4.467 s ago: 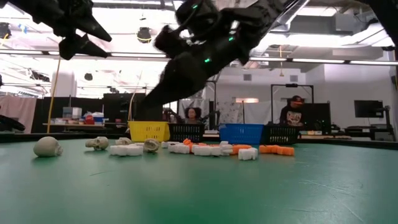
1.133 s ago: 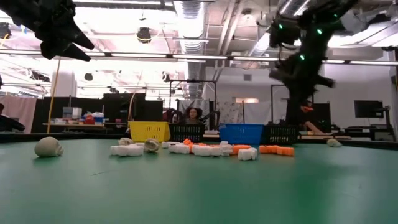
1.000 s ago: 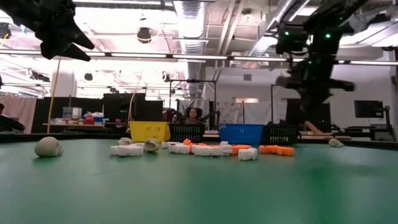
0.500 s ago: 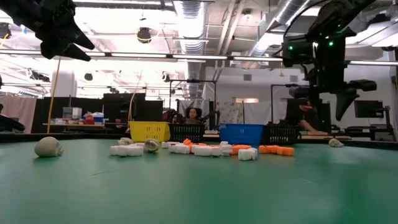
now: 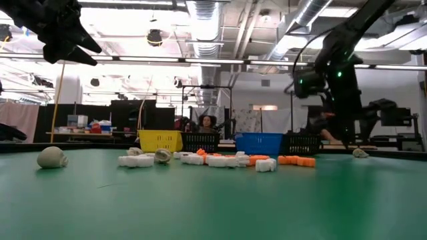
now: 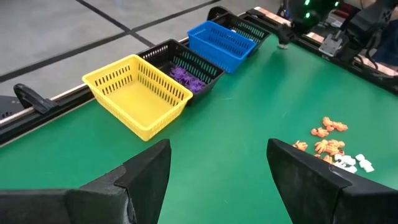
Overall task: Sort Halloween decoration
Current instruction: Put the white skull toy into the right black basket
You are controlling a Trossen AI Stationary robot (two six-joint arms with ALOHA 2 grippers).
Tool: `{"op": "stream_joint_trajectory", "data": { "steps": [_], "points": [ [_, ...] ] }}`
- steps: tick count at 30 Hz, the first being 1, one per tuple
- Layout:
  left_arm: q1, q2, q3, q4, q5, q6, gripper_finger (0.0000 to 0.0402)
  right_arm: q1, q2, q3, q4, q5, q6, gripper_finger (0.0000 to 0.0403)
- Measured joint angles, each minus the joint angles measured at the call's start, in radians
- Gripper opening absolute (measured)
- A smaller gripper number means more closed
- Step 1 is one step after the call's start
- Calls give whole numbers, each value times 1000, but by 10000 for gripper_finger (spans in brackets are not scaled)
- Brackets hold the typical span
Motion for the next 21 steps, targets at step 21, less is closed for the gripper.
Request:
{"op": "stream_joint_trajectory", "data": {
  "steps": [21],
  "points": [
    [0,0,0,-1,0,-24,256,-27,166,4,58,-116,-91,107]
  ]
}}
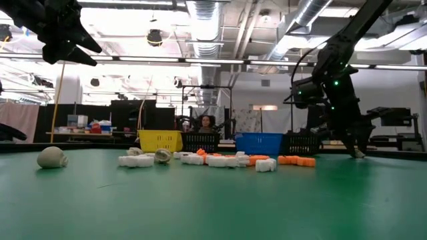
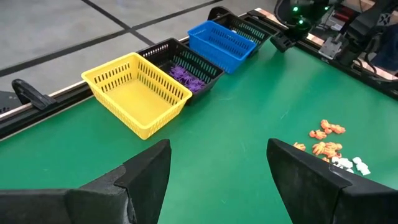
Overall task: Sort Halloween decoration
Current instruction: Put the white skull toy into the right black basket
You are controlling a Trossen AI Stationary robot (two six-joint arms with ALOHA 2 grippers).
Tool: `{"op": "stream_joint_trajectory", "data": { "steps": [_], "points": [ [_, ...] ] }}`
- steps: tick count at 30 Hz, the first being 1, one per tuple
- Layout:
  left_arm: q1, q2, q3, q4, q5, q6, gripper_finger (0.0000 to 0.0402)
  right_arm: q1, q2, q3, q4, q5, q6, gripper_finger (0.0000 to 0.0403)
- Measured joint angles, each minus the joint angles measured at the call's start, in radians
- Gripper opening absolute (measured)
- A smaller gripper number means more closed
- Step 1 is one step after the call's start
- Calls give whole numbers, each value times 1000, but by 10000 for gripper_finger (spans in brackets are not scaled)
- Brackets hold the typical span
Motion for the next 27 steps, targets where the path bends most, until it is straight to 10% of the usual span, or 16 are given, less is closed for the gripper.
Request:
{"op": "stream_joint_trajectory", "data": {
  "steps": [16,27],
  "points": [
    [0,0,0,0,0,12,256,2,-234,-5,9,-59,17,95],
    [0,0,0,0,-5,8,256,18,-342,-1,376,-74,53,94]
  ]
}}
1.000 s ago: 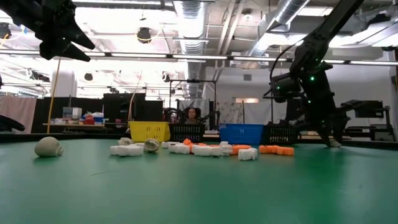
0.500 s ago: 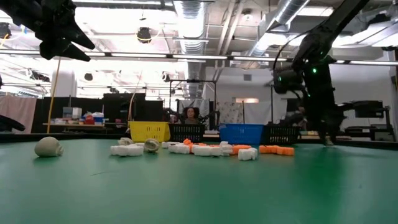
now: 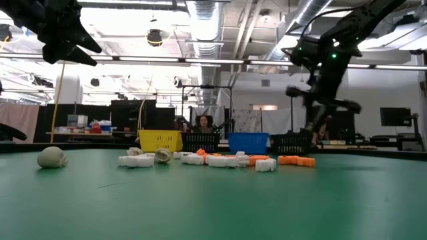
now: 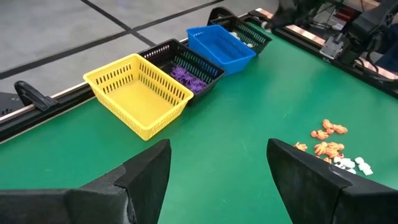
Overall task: Sort Halloween decoration
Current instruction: Put the white skull toy into the right black basket
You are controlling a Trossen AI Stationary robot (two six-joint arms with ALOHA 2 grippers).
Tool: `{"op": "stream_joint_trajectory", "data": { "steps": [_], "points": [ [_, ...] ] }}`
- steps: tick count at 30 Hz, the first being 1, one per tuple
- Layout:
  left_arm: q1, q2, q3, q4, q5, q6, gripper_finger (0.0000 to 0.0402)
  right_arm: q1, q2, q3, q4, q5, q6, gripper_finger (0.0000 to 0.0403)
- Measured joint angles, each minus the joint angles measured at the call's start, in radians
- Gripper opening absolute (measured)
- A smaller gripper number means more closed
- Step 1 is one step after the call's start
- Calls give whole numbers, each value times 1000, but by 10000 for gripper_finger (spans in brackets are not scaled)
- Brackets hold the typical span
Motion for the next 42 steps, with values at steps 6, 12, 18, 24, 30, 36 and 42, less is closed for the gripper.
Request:
{"op": "stream_joint_trajectory", "data": {
  "steps": [6,12,18,24,30,36,42],
  "points": [
    [0,0,0,0,-2,-1,256,-18,57,27,89,-2,-50,100],
    [0,0,0,0,-2,-8,256,-22,128,64,122,-41,-229,119],
    [0,0,0,0,-12,-7,256,-23,187,126,108,-59,-313,181],
    [0,0,0,0,-19,-7,256,6,197,199,181,-260,-444,225],
    [0,0,0,0,-44,-6,256,200,214,254,427,-432,-566,220],
    [0,0,0,-1,-44,-17,256,429,338,285,666,-409,-698,217],
    [0,0,0,-3,-26,-23,256,597,525,420,678,-409,-853,217]
  ]
}}
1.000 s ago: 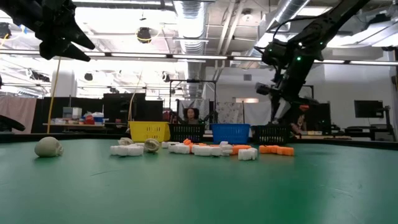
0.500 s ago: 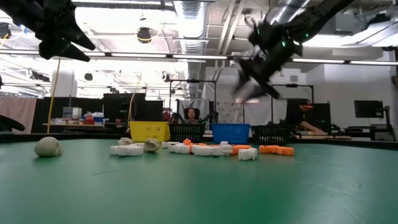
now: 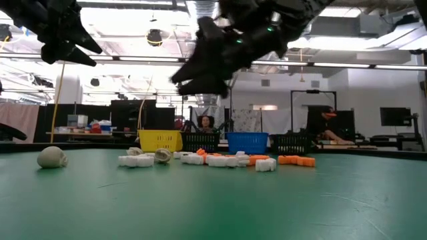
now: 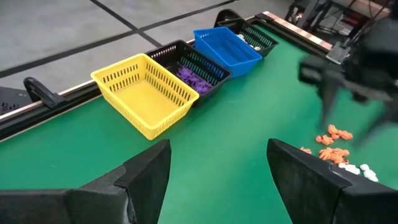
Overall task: Sort Halloween decoration
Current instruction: Put the white skull toy into the right black basket
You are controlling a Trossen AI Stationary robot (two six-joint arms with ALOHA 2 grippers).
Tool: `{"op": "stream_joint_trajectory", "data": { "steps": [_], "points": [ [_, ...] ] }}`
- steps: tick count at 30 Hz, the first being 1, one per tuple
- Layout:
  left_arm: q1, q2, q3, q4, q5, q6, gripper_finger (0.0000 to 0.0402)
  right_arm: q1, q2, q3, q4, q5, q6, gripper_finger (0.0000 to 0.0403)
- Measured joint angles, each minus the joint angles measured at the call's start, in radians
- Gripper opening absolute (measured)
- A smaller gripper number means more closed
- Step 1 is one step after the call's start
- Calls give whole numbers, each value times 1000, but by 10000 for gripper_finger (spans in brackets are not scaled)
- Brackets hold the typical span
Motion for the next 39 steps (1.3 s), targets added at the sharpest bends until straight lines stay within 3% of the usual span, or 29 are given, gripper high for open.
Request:
{"op": "stream_joint_trajectory", "data": {
  "steps": [4,14,30,39],
  "points": [
    [0,0,0,-13,0,0,256,55,108,130,-4,-1,-71,217],
    [0,0,0,-53,7,-11,256,111,330,389,-223,1,-160,217],
    [0,0,0,-57,7,-11,256,108,430,412,-317,60,-164,212],
    [0,0,0,-57,4,-13,256,108,432,413,-338,64,-161,130]
  ]
}}
